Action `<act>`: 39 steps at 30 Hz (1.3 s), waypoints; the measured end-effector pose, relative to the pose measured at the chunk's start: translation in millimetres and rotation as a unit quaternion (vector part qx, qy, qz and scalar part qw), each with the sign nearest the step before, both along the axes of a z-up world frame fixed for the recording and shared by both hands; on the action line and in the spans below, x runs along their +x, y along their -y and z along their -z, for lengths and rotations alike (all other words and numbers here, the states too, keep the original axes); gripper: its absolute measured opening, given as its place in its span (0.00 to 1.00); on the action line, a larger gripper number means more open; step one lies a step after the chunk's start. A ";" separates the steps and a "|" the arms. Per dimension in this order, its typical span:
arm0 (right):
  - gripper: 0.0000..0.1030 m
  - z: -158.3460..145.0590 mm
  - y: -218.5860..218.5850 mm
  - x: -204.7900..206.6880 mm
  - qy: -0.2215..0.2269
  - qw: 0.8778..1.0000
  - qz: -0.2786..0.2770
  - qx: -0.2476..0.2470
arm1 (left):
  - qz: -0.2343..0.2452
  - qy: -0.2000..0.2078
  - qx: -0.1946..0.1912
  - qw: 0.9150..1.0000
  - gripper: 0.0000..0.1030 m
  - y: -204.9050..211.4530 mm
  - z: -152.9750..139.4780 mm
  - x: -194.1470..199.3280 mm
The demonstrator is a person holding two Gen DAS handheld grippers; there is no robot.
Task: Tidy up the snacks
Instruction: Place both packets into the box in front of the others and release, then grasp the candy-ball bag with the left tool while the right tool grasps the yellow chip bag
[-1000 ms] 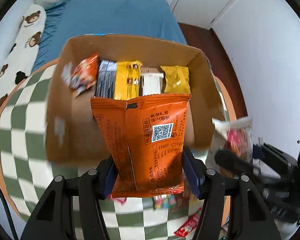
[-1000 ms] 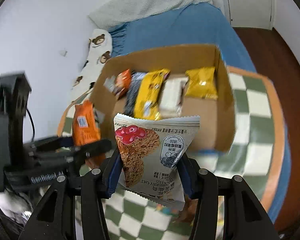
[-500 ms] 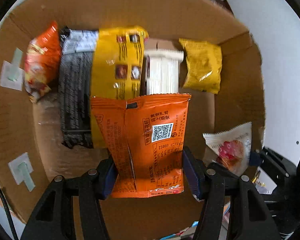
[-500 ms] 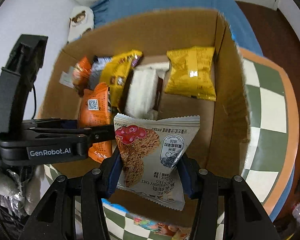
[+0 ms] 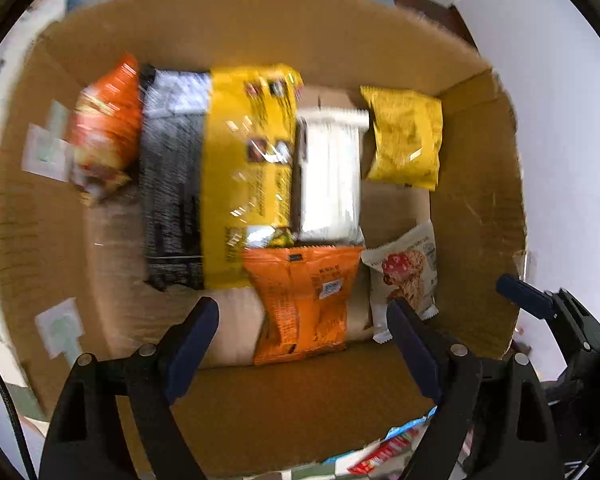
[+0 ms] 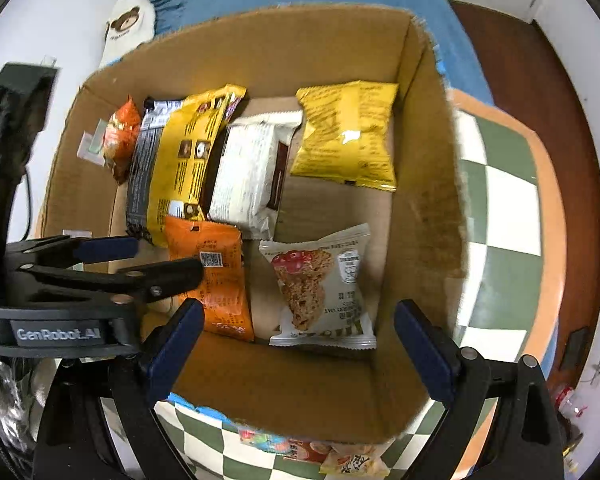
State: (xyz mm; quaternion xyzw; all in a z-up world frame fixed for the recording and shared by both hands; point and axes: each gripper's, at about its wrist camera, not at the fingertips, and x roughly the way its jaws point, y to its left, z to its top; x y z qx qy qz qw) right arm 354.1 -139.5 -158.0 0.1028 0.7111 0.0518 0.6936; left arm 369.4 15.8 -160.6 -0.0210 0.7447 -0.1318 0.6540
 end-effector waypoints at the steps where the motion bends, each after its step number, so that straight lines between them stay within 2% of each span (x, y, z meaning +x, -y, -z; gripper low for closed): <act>1: 0.95 -4.8 1.1 -2.1 0.008 1.000 0.004 -0.006 | -0.004 0.020 0.007 1.000 0.83 -3.4 -11.0 -2.9; 7: 0.95 -33.9 6.5 -20.4 0.059 0.997 0.035 -0.042 | -0.021 0.124 0.041 0.991 0.83 -24.6 -59.3 -16.9; 15: 0.95 -77.0 2.4 -56.7 0.123 0.989 0.067 -0.049 | -0.030 0.206 0.059 0.976 0.83 -35.8 -101.5 -57.5; 25: 0.95 -124.1 -15.8 -98.8 0.179 0.980 0.070 -0.048 | -0.049 0.252 0.052 0.965 0.83 -47.0 -127.5 -105.0; 30: 0.95 -131.8 -19.2 -132.2 0.182 0.980 0.075 -0.029 | -0.064 0.243 0.050 0.967 0.83 -54.4 -119.9 -141.1; 32: 0.95 -122.5 -16.7 -149.0 0.171 0.982 0.081 -0.023 | -0.064 0.223 0.051 0.971 0.83 -52.2 -102.8 -158.4; 35: 0.95 -92.4 -7.9 -173.6 0.139 0.986 0.086 -0.022 | -0.053 0.164 0.043 0.984 0.83 -41.0 -60.0 -180.4; 36: 0.90 -81.3 -4.1 -180.3 0.128 0.987 0.090 -0.022 | -0.050 0.141 0.039 0.988 0.83 -36.3 -44.3 -186.0; 37: 0.80 -69.2 -0.1 -187.9 0.115 0.989 0.094 -0.022 | -0.047 0.113 0.031 0.992 0.83 -28.7 -23.4 -192.3; 39: 0.66 -39.2 10.7 -202.8 0.084 0.991 0.103 -0.023 | -0.043 0.073 0.024 0.996 0.83 -15.8 6.4 -199.0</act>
